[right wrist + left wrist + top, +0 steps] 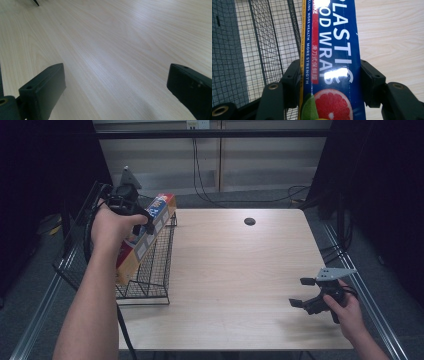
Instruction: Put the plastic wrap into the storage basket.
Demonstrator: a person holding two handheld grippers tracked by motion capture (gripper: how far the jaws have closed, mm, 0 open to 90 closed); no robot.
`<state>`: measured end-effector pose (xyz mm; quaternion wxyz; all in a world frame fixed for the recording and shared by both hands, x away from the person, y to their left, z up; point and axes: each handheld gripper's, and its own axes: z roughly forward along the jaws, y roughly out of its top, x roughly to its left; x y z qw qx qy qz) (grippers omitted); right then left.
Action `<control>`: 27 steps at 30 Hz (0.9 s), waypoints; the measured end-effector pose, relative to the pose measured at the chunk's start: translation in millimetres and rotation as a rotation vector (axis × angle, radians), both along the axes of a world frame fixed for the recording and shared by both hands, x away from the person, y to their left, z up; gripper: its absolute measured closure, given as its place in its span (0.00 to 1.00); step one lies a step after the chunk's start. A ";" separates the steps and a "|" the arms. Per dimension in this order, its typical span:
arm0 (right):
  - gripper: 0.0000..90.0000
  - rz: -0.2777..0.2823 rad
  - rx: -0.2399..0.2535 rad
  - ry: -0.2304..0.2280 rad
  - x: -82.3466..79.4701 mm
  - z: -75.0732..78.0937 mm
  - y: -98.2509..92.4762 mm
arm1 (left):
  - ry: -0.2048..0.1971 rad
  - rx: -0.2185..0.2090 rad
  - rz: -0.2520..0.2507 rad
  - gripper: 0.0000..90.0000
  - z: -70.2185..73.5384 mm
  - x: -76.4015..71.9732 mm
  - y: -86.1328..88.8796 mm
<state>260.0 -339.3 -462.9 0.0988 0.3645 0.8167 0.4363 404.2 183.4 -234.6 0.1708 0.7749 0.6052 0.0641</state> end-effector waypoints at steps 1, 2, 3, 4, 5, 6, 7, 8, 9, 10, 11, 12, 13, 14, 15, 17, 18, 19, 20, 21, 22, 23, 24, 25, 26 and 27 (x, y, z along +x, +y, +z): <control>0.02 0.001 -0.001 0.001 0.2 0.0 -0.2 | -0.002 0.008 -0.001 0.49 0.5 0.1 1.6; 0.02 0.004 -0.002 -0.004 0.5 -0.4 0.0 | 0.001 0.002 0.009 0.49 0.7 -0.3 2.6; 0.02 0.003 -0.003 -0.003 0.5 -0.4 0.1 | -0.001 0.008 0.007 0.49 1.3 0.0 4.3; 0.02 0.003 -0.003 -0.001 0.3 -0.4 0.2 | -0.002 0.011 0.012 0.49 1.9 -0.3 5.7; 0.02 0.003 -0.003 -0.002 0.3 -0.6 0.3 | -0.002 0.009 0.017 0.49 2.3 -0.4 7.3; 0.02 0.003 -0.003 -0.002 0.3 -0.7 0.3 | -0.003 0.016 0.015 0.49 3.1 -0.4 9.0; 0.02 0.002 -0.003 -0.002 0.4 -0.8 0.2 | -0.006 0.015 0.020 0.49 3.3 -0.8 10.3; 0.02 0.001 -0.003 -0.002 0.4 -0.8 0.1 | -0.008 0.012 0.025 0.49 3.2 -0.9 12.0; 0.02 -0.001 0.000 0.000 0.4 -0.7 0.0 | -0.006 0.010 0.026 0.49 3.5 -1.2 13.6; 0.02 0.000 -0.001 0.000 0.5 -0.8 0.1 | -0.008 0.012 0.027 0.49 3.4 -1.5 14.5; 0.02 -0.001 0.001 -0.001 0.6 -0.7 0.1 | -0.007 0.016 0.029 0.49 3.6 -1.7 15.8; 0.02 0.002 -0.001 -0.001 0.6 -0.8 0.2 | -0.008 0.009 0.040 0.49 3.7 -2.1 16.4; 0.02 0.002 -0.002 -0.001 0.6 -0.8 0.4 | -0.006 0.011 0.041 0.49 3.8 -2.3 18.0; 0.02 0.002 -0.002 -0.001 0.5 -0.8 0.5 | -0.009 0.009 0.042 0.49 3.8 -2.5 19.5; 0.02 0.002 -0.001 -0.001 0.5 -0.8 0.5 | -0.013 0.008 0.046 0.49 3.9 -2.6 20.7; 0.02 0.001 -0.001 -0.001 0.5 -0.8 0.6 | -0.014 0.011 0.051 0.49 4.2 -2.9 23.2; 0.02 0.001 -0.001 -0.001 0.5 -0.9 0.7 | -0.010 0.014 0.048 0.49 4.8 -3.1 24.2; 0.02 0.000 0.000 0.001 0.5 -1.0 1.0 | -0.010 0.014 0.048 0.49 4.8 -3.1 24.2; 0.02 0.001 0.000 0.004 0.5 -0.9 1.0 | -0.018 0.013 0.057 0.49 5.1 -3.4 26.2; 0.02 0.002 0.000 0.004 0.6 -1.0 1.2 | -0.017 0.014 0.056 0.49 5.1 -3.6 27.4; 0.02 0.002 0.000 0.003 0.5 -1.0 1.4 | -0.020 0.013 0.066 0.49 4.9 -3.8 28.0; 0.02 0.002 0.000 0.003 0.6 -1.0 1.5 | -0.018 0.018 0.064 0.49 5.4 -4.0 29.5; 0.02 0.002 0.001 0.004 0.5 -1.0 1.6 | -0.018 0.013 0.068 0.49 5.5 -4.1 30.9; 0.02 0.003 -0.001 0.001 0.7 -1.3 1.8 | -0.019 0.014 0.070 0.49 5.8 -4.3 31.7; 0.02 0.003 -0.001 0.002 0.7 -1.5 1.9 | -0.023 0.017 0.074 0.49 5.8 -4.6 32.8; 0.02 0.002 -0.001 0.002 0.8 -1.6 2.0 | -0.022 0.014 0.076 0.49 6.1 -4.8 33.8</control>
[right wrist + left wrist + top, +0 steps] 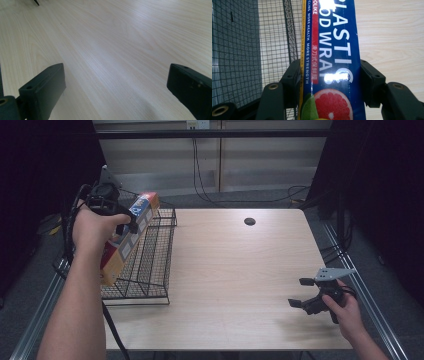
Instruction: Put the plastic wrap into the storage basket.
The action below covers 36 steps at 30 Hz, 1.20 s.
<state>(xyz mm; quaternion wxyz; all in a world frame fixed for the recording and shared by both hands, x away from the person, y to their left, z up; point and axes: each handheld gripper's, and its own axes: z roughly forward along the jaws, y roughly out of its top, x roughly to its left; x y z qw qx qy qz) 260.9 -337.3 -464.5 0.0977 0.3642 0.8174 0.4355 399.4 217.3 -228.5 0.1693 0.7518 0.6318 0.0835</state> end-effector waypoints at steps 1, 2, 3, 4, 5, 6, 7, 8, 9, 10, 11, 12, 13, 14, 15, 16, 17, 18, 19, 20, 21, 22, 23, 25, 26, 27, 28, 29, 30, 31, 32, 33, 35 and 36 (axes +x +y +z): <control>0.02 0.000 0.000 0.000 0.1 0.0 0.1 | -0.001 0.003 0.001 0.49 0.3 -0.1 1.2; 0.02 0.000 0.001 0.000 0.2 0.0 0.3 | -0.002 0.001 0.002 0.49 0.4 -0.4 2.5; 0.02 0.000 0.000 -0.001 0.2 0.0 0.5 | -0.001 -0.004 0.010 0.49 0.8 -0.7 3.3; 0.02 0.000 -0.001 0.000 0.0 0.1 0.8 | -0.003 0.001 0.006 0.49 1.2 -0.9 4.8; 0.02 0.000 -0.001 0.001 0.0 0.2 1.0 | -0.002 0.003 0.009 0.49 1.6 -1.3 5.9; 0.02 0.000 0.000 0.001 -0.1 0.2 1.0 | -0.003 -0.001 0.015 0.49 1.7 -1.5 7.2; 0.02 0.000 0.000 0.001 -0.1 0.1 0.9 | -0.004 -0.003 0.017 0.49 1.9 -1.7 9.3; 0.02 0.000 0.000 0.000 -0.1 0.1 0.8 | -0.004 -0.002 0.023 0.49 2.1 -2.0 10.4; 0.02 0.000 -0.001 -0.001 0.0 0.1 0.5 | -0.004 -0.001 0.025 0.49 2.2 -2.3 11.3; 0.02 0.003 0.000 -0.003 0.2 -0.1 0.4 | -0.004 -0.001 0.025 0.49 2.2 -2.3 11.3; 0.02 0.001 0.000 0.000 0.1 0.0 0.3 | -0.004 -0.002 0.037 0.49 2.6 -3.1 13.8; 0.02 0.000 0.000 0.000 0.2 0.0 0.3 | -0.006 -0.004 0.043 0.49 2.7 -3.4 15.0; 0.02 0.000 -0.001 0.000 0.2 0.0 0.4 | -0.011 0.002 0.037 0.49 3.0 -3.5 17.4; 0.02 0.001 -0.001 0.000 0.2 0.0 0.6 | -0.008 -0.003 0.043 0.49 3.1 -3.8 18.3; 0.02 -0.001 0.000 0.001 0.0 0.0 0.8 | -0.007 -0.002 0.044 0.49 3.2 -4.0 20.6; 0.02 0.003 -0.001 0.002 0.0 0.1 0.8 | -0.008 -0.003 0.048 0.49 3.0 -4.3 21.4; 0.02 0.004 -0.001 0.004 0.0 0.2 0.8 | -0.008 0.000 0.050 0.49 2.6 -4.6 22.8; 0.02 0.000 -0.001 0.001 -0.1 0.1 0.9 | -0.006 -0.005 0.055 0.49 2.4 -5.0 24.0; 0.02 -0.001 0.000 0.001 -0.1 0.2 0.9 | -0.008 -0.005 0.061 0.49 2.2 -5.2 25.8; 0.02 0.000 0.000 -0.001 0.0 0.3 0.8 | -0.008 -0.001 0.063 0.49 2.2 -5.4 26.5; 0.02 0.000 0.000 -0.001 -0.1 0.4 0.8 | -0.011 0.004 0.064 0.49 2.3 -5.6 27.6; 0.02 -0.001 -0.002 -0.004 0.0 0.3 0.6 | -0.010 0.005 0.070 0.49 2.5 -6.0 28.7; 0.02 -0.001 -0.003 -0.004 -0.1 0.2 0.5 | -0.008 0.002 0.075 0.49 2.6 -6.4 30.1; 0.02 -0.001 -0.002 0.000 -0.2 0.1 0.4 | -0.014 0.002 0.075 0.49 2.3 -6.6 32.6; 0.02 -0.001 -0.001 -0.001 -0.2 0.2 0.4 | -0.011 -0.001 0.082 0.49 2.4 -7.0 33.2; 0.02 -0.003 -0.003 -0.003 -0.2 0.2 0.4 | -0.011 -0.002 0.082 0.49 2.2 -7.1 34.1; 0.02 -0.002 -0.003 -0.003 -0.1 0.2 0.6 | -0.012 -0.001 0.086 0.49 1.9 -7.4 34.8; 0.02 -0.001 -0.001 0.001 -0.2 0.1 0.8 | -0.011 -0.004 0.091 0.49 1.6 -7.6 35.9; 0.02 0.000 -0.002 0.001 -0.2 0.1 1.0 | -0.009 -0.004 0.094 0.49 1.4 -7.8 36.7; 0.02 0.003 -0.003 0.002 -0.3 0.0 1.0 | -0.010 0.001 0.093 0.49 1.3 -7.8 38.0; 0.02 0.004 -0.002 0.003 -0.3 -0.1 1.2 | -0.009 -0.005 0.103 0.49 1.4 -8.2 38.9; 0.02 0.004 -0.003 0.003 -0.4 0.0 1.3 | -0.009 0.002 0.101 0.49 1.7 -8.4 40.5; 0.02 0.004 -0.004 0.002 -0.3 -0.2 1.1 | -0.013 0.003 0.101 0.49 1.6 -8.8 42.4; 0.02 0.001 -0.006 0.001 -0.1 -0.3 0.9 | -0.013 0.003 0.108 0.49 1.7 -9.2 43.4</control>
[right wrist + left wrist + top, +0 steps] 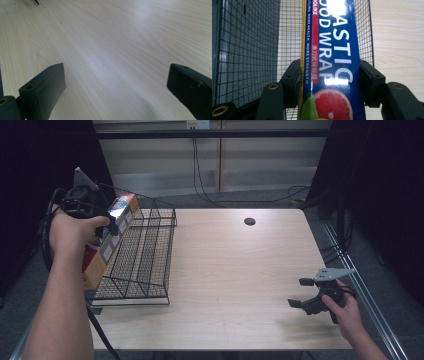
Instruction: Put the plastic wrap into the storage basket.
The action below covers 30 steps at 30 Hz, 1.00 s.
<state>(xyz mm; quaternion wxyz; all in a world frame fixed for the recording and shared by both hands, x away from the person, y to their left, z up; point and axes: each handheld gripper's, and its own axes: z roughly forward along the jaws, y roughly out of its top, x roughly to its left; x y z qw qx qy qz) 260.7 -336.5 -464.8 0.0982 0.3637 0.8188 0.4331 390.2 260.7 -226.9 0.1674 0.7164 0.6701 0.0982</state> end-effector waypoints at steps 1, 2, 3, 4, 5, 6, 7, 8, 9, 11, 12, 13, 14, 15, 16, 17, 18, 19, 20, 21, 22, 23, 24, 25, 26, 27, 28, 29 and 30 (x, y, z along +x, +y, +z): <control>0.02 0.000 0.001 0.003 0.1 0.1 -0.5 | 0.001 0.001 0.001 0.49 0.2 -0.3 1.6; 0.02 -0.001 0.001 0.006 0.1 0.2 -0.6 | 0.000 -0.003 0.014 0.49 -0.1 -1.0 2.2; 0.02 -0.003 0.000 0.003 0.2 -0.1 -0.7 | -0.002 0.004 0.012 0.49 -0.2 -1.1 3.9; 0.02 -0.003 0.000 0.004 0.2 -0.2 -0.7 | -0.004 0.007 0.017 0.49 -0.4 -1.4 5.0; 0.02 -0.003 -0.001 0.004 0.1 -0.3 -0.7 | -0.002 0.009 0.016 0.49 -0.6 -1.6 5.9; 0.02 -0.003 -0.001 0.002 0.2 -0.4 -0.6 | 0.002 0.007 0.018 0.49 -0.8 -2.1 6.9; 0.02 -0.005 -0.003 -0.001 0.2 -0.4 -0.5 | 0.001 0.004 0.021 0.49 -1.0 -2.3 8.4; 0.02 -0.002 -0.003 -0.002 0.3 -0.4 -0.3 | -0.003 -0.003 0.033 0.49 -1.6 -2.8 9.0; 0.02 0.000 -0.002 0.003 0.1 -0.2 0.1 | -0.004 0.004 0.027 0.49 -1.6 -2.8 10.3; 0.02 -0.001 -0.004 0.000 0.3 -0.5 0.7 | -0.008 0.017 0.035 0.49 -2.1 -3.0 11.7; 0.02 0.002 -0.002 0.003 0.3 -0.6 1.1 | -0.010 0.013 0.040 0.49 -2.4 -3.1 12.6; 0.02 0.003 -0.004 0.004 0.3 -0.6 1.2 | -0.008 0.019 0.045 0.49 -2.8 -3.3 13.7; 0.02 0.003 -0.004 0.004 0.3 -0.6 1.4 | -0.008 0.011 0.051 0.49 -3.4 -3.5 13.7; 0.02 0.003 -0.004 0.005 0.2 -0.6 1.4 | -0.011 0.012 0.052 0.49 -4.2 -3.4 14.7; 0.02 0.001 -0.004 0.003 0.2 -0.8 1.5 | -0.005 0.010 0.052 0.49 -4.9 -3.3 15.7; 0.02 0.001 -0.004 0.004 0.2 -0.9 1.6 | -0.005 0.013 0.059 0.49 -5.9 -3.3 15.7; 0.02 0.000 -0.004 0.006 0.2 -1.0 1.6 | -0.005 0.025 0.053 0.49 -6.7 -3.0 16.9; 0.02 -0.001 -0.004 0.007 0.2 -1.0 1.8 | -0.001 0.020 0.055 0.49 -8.0 -2.7 17.5; 0.02 -0.001 -0.005 0.006 0.2 -1.0 2.0 | -0.002 0.019 0.057 0.49 -9.1 -2.4 18.6; 0.02 0.000 -0.006 0.005 0.2 -1.0 2.1 | 0.000 0.019 0.060 0.48 -10.0 -2.2 19.0; 0.02 0.000 -0.007 0.005 0.2 -1.1 2.3 | 0.000 0.023 0.064 0.48 -11.3 -2.0 18.9; 0.02 0.002 -0.007 0.004 0.3 -1.2 2.4 | -0.003 0.029 0.070 0.49 -12.1 -1.8 19.3; 0.02 0.004 -0.006 0.007 0.4 -1.2 2.4 | -0.003 0.028 0.067 0.48 -13.1 -1.4 20.3; 0.02 0.007 -0.005 0.012 0.4 -1.4 2.5 | 0.002 0.024 0.072 0.48 -13.8 -1.4 20.8; 0.02 0.006 -0.005 0.012 0.5 -1.6 2.5 | 0.001 0.027 0.075 0.48 -14.6 -1.2 21.5; 0.02 0.004 -0.007 0.007 0.7 -1.9 2.6 | 0.005 0.032 0.067 0.48 -15.6 -0.9 22.4; 0.02 0.004 -0.007 0.007 0.7 -2.0 2.6 | 0.006 0.038 0.067 0.48 -17.1 -0.8 22.8; 0.02 0.003 -0.005 0.011 0.8 -1.8 2.5 | 0.004 0.035 0.076 0.48 -18.3 -0.8 22.5; 0.02 0.004 -0.004 0.012 0.8 -1.8 2.4 | 0.005 0.035 0.073 0.48 -19.7 -0.6 23.4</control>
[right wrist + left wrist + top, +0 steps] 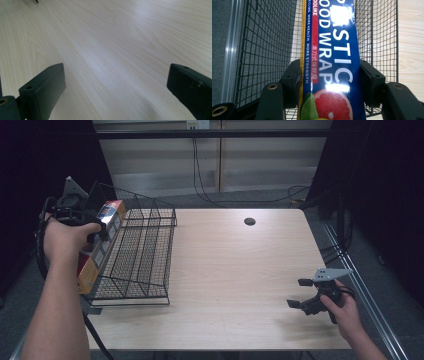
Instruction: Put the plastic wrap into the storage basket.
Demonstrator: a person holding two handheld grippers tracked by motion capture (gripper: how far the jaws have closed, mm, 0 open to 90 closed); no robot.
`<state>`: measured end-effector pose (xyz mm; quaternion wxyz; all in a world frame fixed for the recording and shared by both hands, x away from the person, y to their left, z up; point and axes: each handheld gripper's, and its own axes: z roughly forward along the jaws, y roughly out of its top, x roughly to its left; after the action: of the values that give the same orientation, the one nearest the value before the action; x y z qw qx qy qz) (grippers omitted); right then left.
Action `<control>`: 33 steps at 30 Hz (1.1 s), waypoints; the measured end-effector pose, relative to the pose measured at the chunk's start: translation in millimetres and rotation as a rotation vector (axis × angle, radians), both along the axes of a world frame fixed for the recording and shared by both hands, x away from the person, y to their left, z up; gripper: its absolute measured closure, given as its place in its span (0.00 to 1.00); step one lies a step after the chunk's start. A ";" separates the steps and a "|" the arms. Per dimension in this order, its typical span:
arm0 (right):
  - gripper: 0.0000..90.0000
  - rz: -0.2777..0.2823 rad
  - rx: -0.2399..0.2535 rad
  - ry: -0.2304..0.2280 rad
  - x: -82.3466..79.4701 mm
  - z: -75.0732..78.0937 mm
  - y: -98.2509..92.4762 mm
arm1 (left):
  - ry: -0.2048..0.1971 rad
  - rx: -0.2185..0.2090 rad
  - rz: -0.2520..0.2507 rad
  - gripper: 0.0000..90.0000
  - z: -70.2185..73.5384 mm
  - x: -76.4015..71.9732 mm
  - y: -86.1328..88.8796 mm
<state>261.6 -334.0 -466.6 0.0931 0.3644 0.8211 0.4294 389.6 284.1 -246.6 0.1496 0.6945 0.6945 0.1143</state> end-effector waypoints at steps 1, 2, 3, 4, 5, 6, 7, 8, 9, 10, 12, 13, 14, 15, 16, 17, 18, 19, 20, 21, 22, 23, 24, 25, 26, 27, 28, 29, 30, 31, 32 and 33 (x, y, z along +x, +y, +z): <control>0.02 -0.001 -0.001 -0.001 -0.1 0.0 0.2 | 0.000 0.000 -0.001 0.48 -1.4 0.0 1.0; 0.02 0.002 -0.001 0.000 -0.2 0.1 0.2 | 0.003 -0.004 0.000 0.48 -3.0 -0.1 1.9; 0.02 0.003 -0.003 0.000 -0.3 0.0 0.4 | 0.007 0.000 0.009 0.48 -4.6 0.0 2.0; 0.02 0.005 -0.003 0.001 -0.4 0.0 0.6 | 0.010 0.004 0.010 0.48 -6.3 0.3 2.3; 0.02 0.004 -0.005 -0.001 -0.4 -0.1 0.9 | 0.014 0.008 0.009 0.48 -7.9 0.6 2.8; 0.02 0.005 -0.006 -0.004 -0.2 -0.4 1.1 | 0.015 0.006 0.015 0.48 -9.4 0.7 3.4; 0.02 0.004 -0.006 -0.004 0.0 -0.5 1.3 | 0.011 0.004 0.021 0.48 -10.9 0.9 4.2; 0.02 0.005 -0.004 -0.002 -0.1 -0.3 1.3 | 0.010 0.001 0.020 0.48 -12.1 1.1 5.3; 0.02 0.004 -0.005 -0.005 0.0 -0.5 1.3 | 0.009 0.004 0.023 0.48 -13.5 1.4 5.9; 0.02 0.004 -0.006 -0.003 0.0 -0.6 1.3 | 0.008 0.004 0.026 0.48 -15.2 2.3 6.2; 0.02 0.005 -0.007 -0.001 0.0 -1.0 1.5 | 0.015 0.008 0.028 0.48 -17.1 3.3 6.1; 0.02 0.005 -0.007 0.000 0.0 -1.0 1.5 | 0.016 0.000 0.034 0.48 -19.5 4.4 5.9; 0.02 0.004 -0.007 0.000 0.0 -1.0 1.4 | 0.015 0.005 0.032 0.48 -20.6 5.1 6.0; 0.02 0.004 -0.007 0.000 0.1 -1.0 1.5 | 0.015 0.004 0.032 0.48 -21.3 5.6 5.8; 0.02 0.004 -0.007 0.000 0.1 -1.1 1.4 | 0.015 0.002 0.040 0.48 -22.1 6.3 4.8; 0.02 0.004 -0.007 0.000 0.2 -1.2 1.4 | 0.016 0.004 0.037 0.48 -22.7 7.1 4.7; 0.02 0.004 -0.007 0.002 0.2 -1.4 1.4 | 0.016 0.008 0.026 0.48 -23.2 8.2 4.7; 0.02 0.004 -0.008 0.001 0.3 -1.5 1.4 | 0.015 0.010 0.031 0.48 -23.7 9.0 3.3; 0.02 0.006 -0.007 0.003 0.3 -1.6 1.2 | 0.013 0.010 0.033 0.48 -24.1 9.6 2.7; 0.02 0.006 -0.007 0.003 0.3 -1.7 1.1 | 0.015 0.003 0.034 0.48 -24.7 10.4 2.3; 0.02 0.003 -0.008 0.000 0.4 -1.9 1.1 | 0.010 0.002 0.041 0.48 -25.8 11.6 1.7; 0.02 0.003 -0.007 0.002 0.5 -2.1 1.1 | 0.015 0.000 0.037 0.48 -26.6 12.8 1.4; 0.02 0.004 -0.006 0.006 0.5 -2.0 1.1 | 0.017 -0.002 0.045 0.48 -27.8 14.0 -0.3; 0.02 0.005 -0.007 0.005 0.4 -2.0 1.1 | 0.017 0.009 0.039 0.48 -28.7 15.5 -0.8; 0.02 0.005 -0.008 0.003 0.3 -1.8 1.0 | 0.022 0.003 0.037 0.48 -29.8 16.8 -1.5; 0.02 0.005 -0.007 0.002 0.1 -1.9 0.9 | 0.021 0.004 0.041 0.48 -30.8 18.2 -2.5; 0.02 0.004 -0.009 0.000 0.1 -1.9 0.5 | 0.020 0.003 0.039 0.48 -31.9 19.3 -2.8; 0.02 0.006 -0.008 0.001 0.1 -2.2 0.1 | 0.023 -0.005 0.047 0.48 -32.7 20.4 -4.0; 0.02 0.004 -0.008 0.003 0.0 -2.4 -0.1 | 0.027 0.000 0.041 0.48 -33.3 21.5 -4.2; 0.02 0.003 -0.008 0.005 0.0 -2.4 -0.4 | 0.024 0.001 0.049 0.47 -34.2 22.6 -5.4; 0.02 0.000 -0.009 0.002 0.1 -2.4 -0.7 | 0.028 0.014 0.040 0.47 -34.5 23.7 -5.3; 0.02 0.002 -0.006 0.007 0.0 -2.1 -1.0 | 0.028 0.003 0.051 0.47 -35.3 24.6 -6.5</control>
<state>261.5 -335.1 -468.7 0.0909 0.3649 0.8229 0.4259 414.2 277.6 -281.9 0.1358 0.6783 0.7138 0.1091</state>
